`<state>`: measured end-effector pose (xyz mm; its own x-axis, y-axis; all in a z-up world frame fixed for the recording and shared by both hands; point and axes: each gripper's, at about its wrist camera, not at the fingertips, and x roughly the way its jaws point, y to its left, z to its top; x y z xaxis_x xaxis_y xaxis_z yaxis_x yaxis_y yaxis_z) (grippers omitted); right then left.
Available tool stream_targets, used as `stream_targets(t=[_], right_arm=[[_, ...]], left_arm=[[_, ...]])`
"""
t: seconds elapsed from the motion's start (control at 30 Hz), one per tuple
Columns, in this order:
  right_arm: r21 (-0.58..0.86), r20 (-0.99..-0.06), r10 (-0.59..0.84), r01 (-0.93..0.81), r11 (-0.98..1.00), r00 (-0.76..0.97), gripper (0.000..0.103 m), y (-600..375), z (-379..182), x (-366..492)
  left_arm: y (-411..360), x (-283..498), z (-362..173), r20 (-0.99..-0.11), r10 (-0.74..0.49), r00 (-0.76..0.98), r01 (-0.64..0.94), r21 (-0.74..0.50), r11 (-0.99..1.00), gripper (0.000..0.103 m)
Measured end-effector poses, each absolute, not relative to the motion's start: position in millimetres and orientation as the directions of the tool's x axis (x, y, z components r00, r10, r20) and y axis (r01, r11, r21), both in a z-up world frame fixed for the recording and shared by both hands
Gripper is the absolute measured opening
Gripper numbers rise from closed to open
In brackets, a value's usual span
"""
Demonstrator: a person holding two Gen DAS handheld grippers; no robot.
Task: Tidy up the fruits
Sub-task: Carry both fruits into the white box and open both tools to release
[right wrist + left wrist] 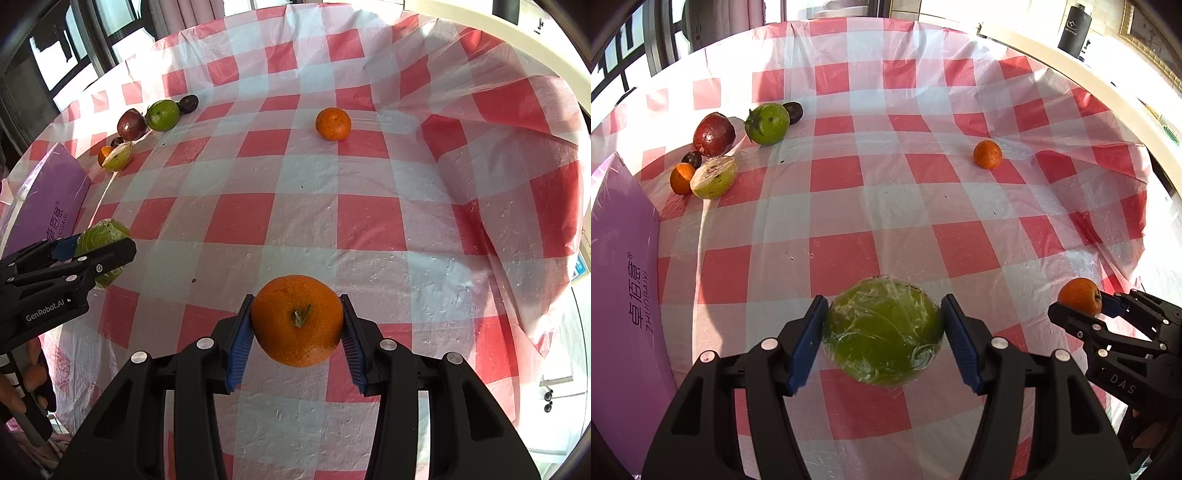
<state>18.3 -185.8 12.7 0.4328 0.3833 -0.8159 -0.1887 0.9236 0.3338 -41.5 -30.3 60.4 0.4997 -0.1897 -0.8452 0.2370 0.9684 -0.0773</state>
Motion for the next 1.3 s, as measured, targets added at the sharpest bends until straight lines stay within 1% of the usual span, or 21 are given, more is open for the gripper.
stream_targets(t=[0.13,0.23,0.37,0.53,0.67,0.87,0.97,1.1,1.2,1.3], right_arm=[[0.339,-0.798,0.4,-0.213,0.916,0.451,0.044,-176.9,25.3,26.1],[0.352,-0.779,0.423,-0.235,0.906,0.463,0.044,-163.0,39.4,34.8],[0.36,-0.747,0.472,-0.311,0.879,0.469,0.044,-127.1,64.0,40.2],[0.37,-0.691,0.556,-0.435,0.821,0.462,0.044,-69.0,103.8,41.2],[0.362,-0.638,0.623,-0.538,0.761,0.452,0.044,-18.2,142.3,41.1],[0.361,-0.592,0.707,-0.657,0.661,0.387,0.044,61.4,183.9,33.9],[0.345,-0.596,0.722,-0.699,0.626,0.352,0.044,98.6,192.2,28.2],[0.339,-0.621,0.726,-0.734,0.588,0.296,0.044,137.5,191.9,21.3],[0.302,-0.676,0.686,-0.747,0.592,0.27,0.044,164.0,182.2,21.2],[0.279,-0.745,0.629,-0.751,0.599,0.224,0.044,185.8,168.7,25.8]], left_arm=[[-22.4,-42.1,80.4,-0.816,-0.221,0.534,0.239,-0.105,0.965,0.063],[-6.1,-40.8,95.9,-0.791,-0.238,0.563,0.208,-0.142,0.968,0.063],[34.7,-41.3,121.3,-0.748,-0.243,0.618,0.143,-0.197,0.97,0.063],[106.9,-46.3,150.2,-0.702,-0.217,0.678,0.054,-0.247,0.967,0.063],[163.8,-50.7,159.5,-0.708,-0.155,0.689,-0.015,-0.227,0.974,0.063],[235.5,-57.3,148.5,-0.769,-0.058,0.637,-0.082,-0.142,0.986,0.063],[263.5,-59.3,138.2,-0.803,-0.029,0.595,-0.096,-0.107,0.99,0.063],[287.7,-58.6,121.0,-0.845,-0.025,0.534,-0.079,-0.079,0.994,0.063],[296.2,-55.8,113.3,-0.863,-0.014,0.506,-0.049,-0.045,0.998,0.063],[300.5,-46.4,103.9,-0.889,0.02,0.457,0.0,0.023,1.0,0.063]])
